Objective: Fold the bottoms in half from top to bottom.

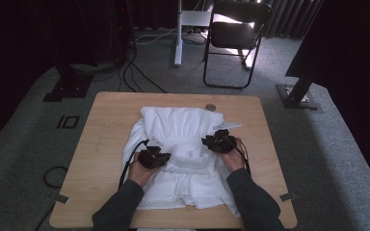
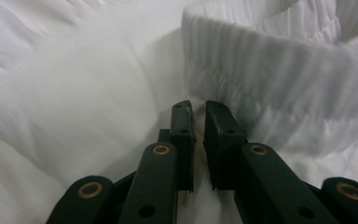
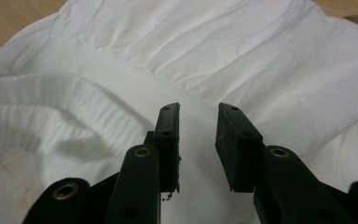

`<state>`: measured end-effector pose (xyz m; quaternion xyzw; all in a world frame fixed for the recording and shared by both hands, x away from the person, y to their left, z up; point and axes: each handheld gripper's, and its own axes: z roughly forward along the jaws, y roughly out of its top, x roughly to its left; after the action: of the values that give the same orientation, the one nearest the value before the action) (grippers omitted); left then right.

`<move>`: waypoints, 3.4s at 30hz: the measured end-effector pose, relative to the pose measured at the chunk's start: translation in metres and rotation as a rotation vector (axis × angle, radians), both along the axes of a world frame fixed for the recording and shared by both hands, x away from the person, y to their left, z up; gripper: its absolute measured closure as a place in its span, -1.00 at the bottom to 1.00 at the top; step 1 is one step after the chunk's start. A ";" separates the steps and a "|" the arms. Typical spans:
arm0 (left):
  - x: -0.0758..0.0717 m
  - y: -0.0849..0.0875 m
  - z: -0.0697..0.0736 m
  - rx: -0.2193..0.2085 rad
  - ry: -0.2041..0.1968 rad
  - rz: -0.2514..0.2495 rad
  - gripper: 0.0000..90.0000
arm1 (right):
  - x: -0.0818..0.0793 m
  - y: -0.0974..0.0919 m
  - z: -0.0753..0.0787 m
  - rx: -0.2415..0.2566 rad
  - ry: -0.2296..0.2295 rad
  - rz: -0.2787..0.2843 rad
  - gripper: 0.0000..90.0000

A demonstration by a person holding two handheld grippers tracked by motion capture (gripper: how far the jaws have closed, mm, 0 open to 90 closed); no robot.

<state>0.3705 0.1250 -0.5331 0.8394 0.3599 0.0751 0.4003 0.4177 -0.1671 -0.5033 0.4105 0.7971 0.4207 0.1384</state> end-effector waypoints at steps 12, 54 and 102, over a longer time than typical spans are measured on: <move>-0.033 0.007 -0.003 -0.039 -0.008 -0.079 0.67 | -0.027 0.019 0.001 -0.003 0.005 0.116 0.44; -0.029 0.025 0.023 -0.027 -0.110 -0.009 0.25 | -0.090 -0.007 -0.022 0.023 -0.027 0.105 0.06; 0.106 0.077 -0.005 0.083 -0.001 0.468 -0.58 | -0.039 -0.019 -0.056 -0.027 0.033 0.005 0.02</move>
<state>0.4767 0.2018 -0.5385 0.7488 0.5409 0.1810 0.3377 0.3782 -0.1864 -0.5595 0.4136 0.8058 0.4035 0.1298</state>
